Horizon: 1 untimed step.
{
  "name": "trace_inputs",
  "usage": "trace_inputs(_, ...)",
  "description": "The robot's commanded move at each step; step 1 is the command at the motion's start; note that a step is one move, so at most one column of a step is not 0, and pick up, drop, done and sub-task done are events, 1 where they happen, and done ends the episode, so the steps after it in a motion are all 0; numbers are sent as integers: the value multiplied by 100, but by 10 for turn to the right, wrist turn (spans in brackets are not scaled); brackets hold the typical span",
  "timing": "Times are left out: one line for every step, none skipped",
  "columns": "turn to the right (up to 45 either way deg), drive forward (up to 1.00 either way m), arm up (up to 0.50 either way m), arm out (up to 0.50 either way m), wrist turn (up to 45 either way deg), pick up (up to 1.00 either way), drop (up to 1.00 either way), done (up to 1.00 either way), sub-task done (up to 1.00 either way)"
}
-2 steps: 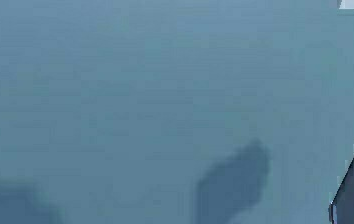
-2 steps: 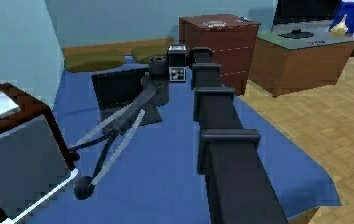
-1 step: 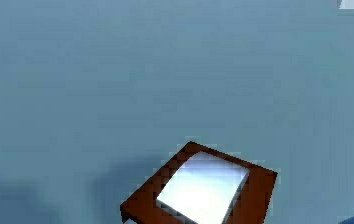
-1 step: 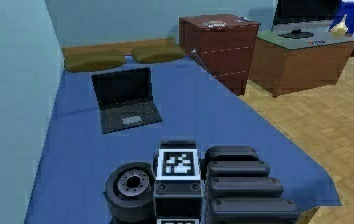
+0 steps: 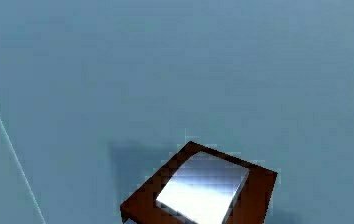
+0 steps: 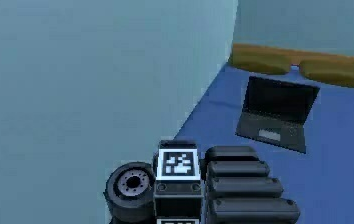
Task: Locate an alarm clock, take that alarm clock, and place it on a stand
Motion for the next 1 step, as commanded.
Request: trace_inputs(-450, 0, 0, 0, 0, 0, 0, 0, 0)
